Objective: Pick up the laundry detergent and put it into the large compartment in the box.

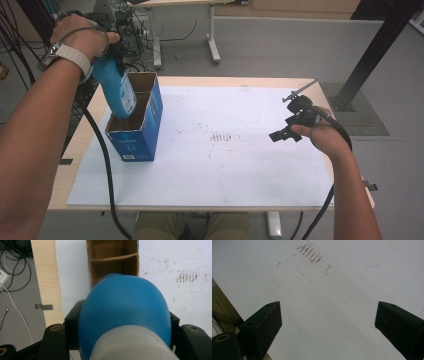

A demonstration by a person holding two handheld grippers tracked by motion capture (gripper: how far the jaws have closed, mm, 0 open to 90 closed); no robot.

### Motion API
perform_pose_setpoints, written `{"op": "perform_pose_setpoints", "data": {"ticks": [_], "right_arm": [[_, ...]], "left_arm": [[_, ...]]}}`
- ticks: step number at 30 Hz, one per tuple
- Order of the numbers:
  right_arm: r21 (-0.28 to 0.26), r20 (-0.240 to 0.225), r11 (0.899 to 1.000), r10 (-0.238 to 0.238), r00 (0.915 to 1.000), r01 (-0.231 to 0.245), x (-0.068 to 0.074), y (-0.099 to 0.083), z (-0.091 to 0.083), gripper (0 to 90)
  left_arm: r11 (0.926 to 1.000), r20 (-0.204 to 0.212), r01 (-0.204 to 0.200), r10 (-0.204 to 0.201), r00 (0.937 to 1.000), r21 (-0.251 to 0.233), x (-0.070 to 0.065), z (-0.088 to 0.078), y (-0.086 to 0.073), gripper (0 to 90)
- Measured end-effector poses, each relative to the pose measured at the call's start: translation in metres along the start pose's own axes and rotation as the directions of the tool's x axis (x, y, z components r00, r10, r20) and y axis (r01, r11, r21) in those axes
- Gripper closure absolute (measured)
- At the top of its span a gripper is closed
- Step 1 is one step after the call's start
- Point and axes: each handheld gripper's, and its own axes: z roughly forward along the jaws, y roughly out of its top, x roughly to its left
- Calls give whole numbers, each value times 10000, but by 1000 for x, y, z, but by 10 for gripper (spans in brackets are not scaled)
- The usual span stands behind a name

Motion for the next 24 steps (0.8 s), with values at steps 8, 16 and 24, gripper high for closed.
{"op": "perform_pose_setpoints", "data": {"ticks": [8,16,24], "right_arm": [[26,-16,10000,-7,10000,7,1,1,1,71],[2,12,10000,58,10000,-58,0,-2,0,71],[8,-6,10000,87,10000,-87,-1,-3,1,71]], "left_arm": [[9999,-14,-141,141,9999,22,-2,12,1,388],[9998,-99,-215,215,9997,14,-4,22,2,387],[9997,-64,-245,245,9997,14,-4,33,2,387]]}}
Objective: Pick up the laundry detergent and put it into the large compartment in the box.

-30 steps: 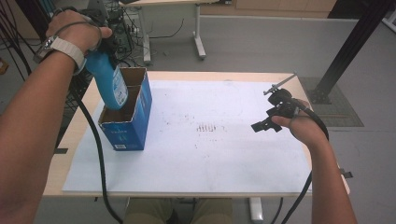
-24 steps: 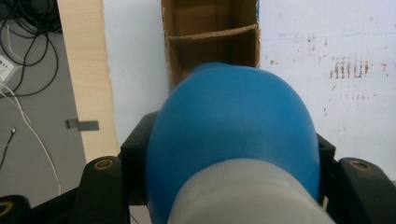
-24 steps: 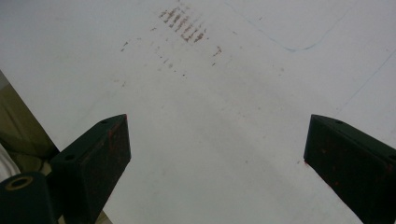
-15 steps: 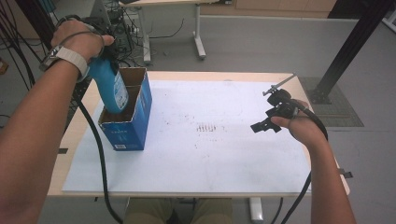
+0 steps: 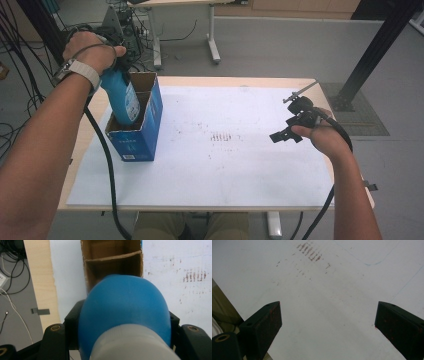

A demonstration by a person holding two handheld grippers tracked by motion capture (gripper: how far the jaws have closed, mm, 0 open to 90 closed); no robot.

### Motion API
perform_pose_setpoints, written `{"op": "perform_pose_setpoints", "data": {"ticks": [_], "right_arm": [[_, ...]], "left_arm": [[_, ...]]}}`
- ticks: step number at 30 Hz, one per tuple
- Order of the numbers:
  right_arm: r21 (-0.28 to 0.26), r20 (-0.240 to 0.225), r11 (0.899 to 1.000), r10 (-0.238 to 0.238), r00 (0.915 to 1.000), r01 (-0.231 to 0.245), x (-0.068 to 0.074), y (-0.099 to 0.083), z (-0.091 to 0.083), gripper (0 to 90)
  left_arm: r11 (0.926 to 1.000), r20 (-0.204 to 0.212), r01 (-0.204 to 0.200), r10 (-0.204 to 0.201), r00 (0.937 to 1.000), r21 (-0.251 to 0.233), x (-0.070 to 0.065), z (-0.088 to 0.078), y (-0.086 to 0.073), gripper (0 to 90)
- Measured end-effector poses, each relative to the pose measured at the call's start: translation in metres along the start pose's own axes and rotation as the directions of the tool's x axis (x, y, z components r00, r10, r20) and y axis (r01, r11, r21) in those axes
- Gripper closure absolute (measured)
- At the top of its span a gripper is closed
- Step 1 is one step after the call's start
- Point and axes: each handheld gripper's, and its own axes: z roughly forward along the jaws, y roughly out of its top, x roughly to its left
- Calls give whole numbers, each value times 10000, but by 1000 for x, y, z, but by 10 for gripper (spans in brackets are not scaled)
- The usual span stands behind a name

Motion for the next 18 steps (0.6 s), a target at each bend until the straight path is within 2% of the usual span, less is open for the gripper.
{"op": "perform_pose_setpoints", "data": {"ticks": [18], "right_arm": [[16,-26,10000,32,10000,-32,0,-1,2,71]], "left_arm": [[9998,-96,-114,113,9999,-131,0,30,-3,387]]}}
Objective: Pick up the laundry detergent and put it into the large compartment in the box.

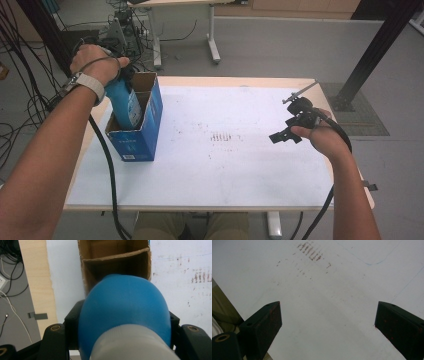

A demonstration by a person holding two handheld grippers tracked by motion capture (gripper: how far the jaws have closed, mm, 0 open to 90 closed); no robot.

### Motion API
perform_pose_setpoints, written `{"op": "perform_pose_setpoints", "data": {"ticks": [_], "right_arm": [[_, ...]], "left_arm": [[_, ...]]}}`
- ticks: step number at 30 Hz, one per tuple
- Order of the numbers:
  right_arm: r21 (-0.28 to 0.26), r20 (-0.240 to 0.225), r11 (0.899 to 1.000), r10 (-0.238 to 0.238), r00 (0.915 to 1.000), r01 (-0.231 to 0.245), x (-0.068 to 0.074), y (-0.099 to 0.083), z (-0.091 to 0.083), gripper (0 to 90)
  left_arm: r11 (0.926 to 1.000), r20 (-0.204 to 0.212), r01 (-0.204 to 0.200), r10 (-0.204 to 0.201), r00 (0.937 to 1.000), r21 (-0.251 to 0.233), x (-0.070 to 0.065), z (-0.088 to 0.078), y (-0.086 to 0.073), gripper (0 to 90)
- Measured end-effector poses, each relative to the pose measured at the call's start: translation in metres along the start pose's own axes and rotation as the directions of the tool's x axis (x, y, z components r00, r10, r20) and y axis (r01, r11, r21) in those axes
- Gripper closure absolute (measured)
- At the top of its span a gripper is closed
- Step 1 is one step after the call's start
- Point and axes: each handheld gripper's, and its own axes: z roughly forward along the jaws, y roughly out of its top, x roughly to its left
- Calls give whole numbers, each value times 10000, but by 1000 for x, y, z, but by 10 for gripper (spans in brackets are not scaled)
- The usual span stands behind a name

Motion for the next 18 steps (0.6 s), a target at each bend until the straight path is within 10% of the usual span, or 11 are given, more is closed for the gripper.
{"op": "perform_pose_setpoints", "data": {"ticks": [18], "right_arm": [[-18,-48,10000,93,9999,-93,-2,-5,3,71]], "left_arm": [[9999,28,-136,136,9999,-28,-1,27,-1,387]]}}
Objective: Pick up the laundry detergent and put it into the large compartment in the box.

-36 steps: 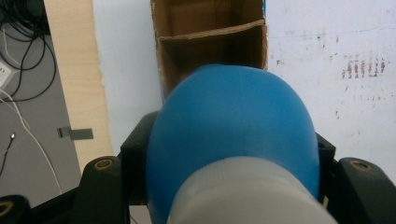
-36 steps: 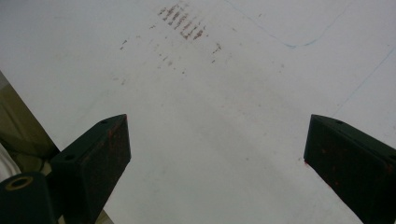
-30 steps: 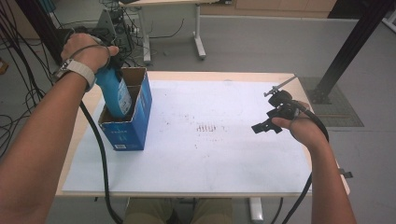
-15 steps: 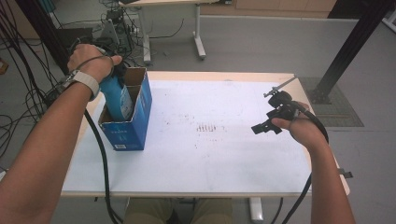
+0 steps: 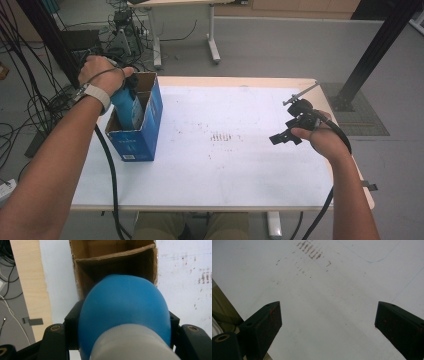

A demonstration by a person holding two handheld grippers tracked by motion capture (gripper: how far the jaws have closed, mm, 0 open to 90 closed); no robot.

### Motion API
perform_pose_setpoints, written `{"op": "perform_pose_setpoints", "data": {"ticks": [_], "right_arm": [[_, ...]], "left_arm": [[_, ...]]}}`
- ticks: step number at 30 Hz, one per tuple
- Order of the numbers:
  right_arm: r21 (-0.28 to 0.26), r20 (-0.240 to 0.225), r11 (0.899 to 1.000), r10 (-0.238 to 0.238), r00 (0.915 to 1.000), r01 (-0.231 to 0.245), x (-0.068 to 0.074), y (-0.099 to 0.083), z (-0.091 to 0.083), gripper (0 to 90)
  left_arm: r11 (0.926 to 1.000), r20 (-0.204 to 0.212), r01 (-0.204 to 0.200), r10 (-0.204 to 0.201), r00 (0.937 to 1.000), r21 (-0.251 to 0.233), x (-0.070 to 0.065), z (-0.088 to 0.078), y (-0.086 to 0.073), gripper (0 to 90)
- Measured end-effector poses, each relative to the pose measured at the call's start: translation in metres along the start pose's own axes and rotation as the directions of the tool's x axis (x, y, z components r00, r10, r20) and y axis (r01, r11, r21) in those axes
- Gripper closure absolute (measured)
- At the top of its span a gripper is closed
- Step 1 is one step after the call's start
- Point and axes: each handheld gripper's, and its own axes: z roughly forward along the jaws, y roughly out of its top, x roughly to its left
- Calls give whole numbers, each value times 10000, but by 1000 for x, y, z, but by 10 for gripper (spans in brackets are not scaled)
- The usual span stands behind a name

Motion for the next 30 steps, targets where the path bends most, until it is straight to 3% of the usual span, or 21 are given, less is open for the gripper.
{"op": "perform_pose_setpoints", "data": {"ticks": [30], "right_arm": [[20,-42,10000,50,10000,-50,-2,-2,4,71]], "left_arm": [[9999,43,-68,67,10000,151,-1,48,-2,386]]}}
